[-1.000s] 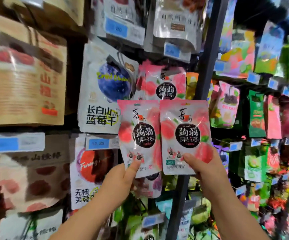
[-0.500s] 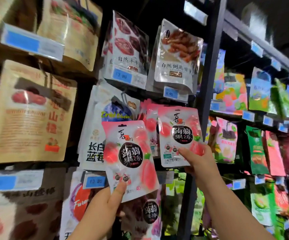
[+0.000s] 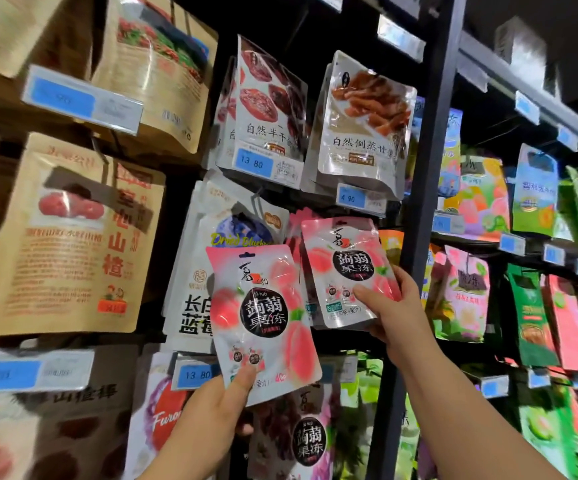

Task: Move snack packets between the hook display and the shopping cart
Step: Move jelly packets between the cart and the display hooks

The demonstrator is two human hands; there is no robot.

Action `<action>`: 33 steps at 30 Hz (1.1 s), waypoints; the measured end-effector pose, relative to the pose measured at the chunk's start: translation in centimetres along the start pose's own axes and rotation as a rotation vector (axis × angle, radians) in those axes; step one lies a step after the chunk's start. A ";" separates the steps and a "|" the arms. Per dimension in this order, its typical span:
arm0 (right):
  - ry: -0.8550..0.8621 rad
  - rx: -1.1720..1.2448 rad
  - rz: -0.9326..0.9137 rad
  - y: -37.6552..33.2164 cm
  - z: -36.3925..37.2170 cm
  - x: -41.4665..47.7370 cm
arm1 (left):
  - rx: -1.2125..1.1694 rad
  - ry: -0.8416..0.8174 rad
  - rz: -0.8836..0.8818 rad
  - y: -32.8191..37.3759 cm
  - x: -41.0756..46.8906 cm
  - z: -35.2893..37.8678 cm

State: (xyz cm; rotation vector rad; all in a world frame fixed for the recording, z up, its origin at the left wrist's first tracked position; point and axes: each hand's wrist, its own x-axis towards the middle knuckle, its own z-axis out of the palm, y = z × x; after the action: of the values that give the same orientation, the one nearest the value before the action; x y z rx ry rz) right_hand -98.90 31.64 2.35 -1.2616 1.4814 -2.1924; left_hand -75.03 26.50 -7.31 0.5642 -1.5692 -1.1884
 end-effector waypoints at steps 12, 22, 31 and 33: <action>-0.007 0.096 -0.021 -0.7 -0.4 1.2 | 0.102 0.034 0.038 1.4 -0.6 0.1; -0.013 0.023 0.079 -1.4 -0.6 1.8 | 0.067 0.040 -0.006 0.6 0.2 0.0; 0.019 0.013 0.182 -1.6 0.0 2.8 | 0.061 0.035 -0.015 -0.7 1.0 0.0; -0.006 -0.018 0.230 -1.5 0.0 2.7 | 0.050 0.030 -0.026 -0.7 1.0 0.2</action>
State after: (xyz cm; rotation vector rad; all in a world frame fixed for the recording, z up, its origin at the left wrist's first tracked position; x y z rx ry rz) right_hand -100.14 30.83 5.04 -1.0436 1.5617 -2.0289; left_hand -75.65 25.49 -7.48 0.6346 -1.5743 -1.1576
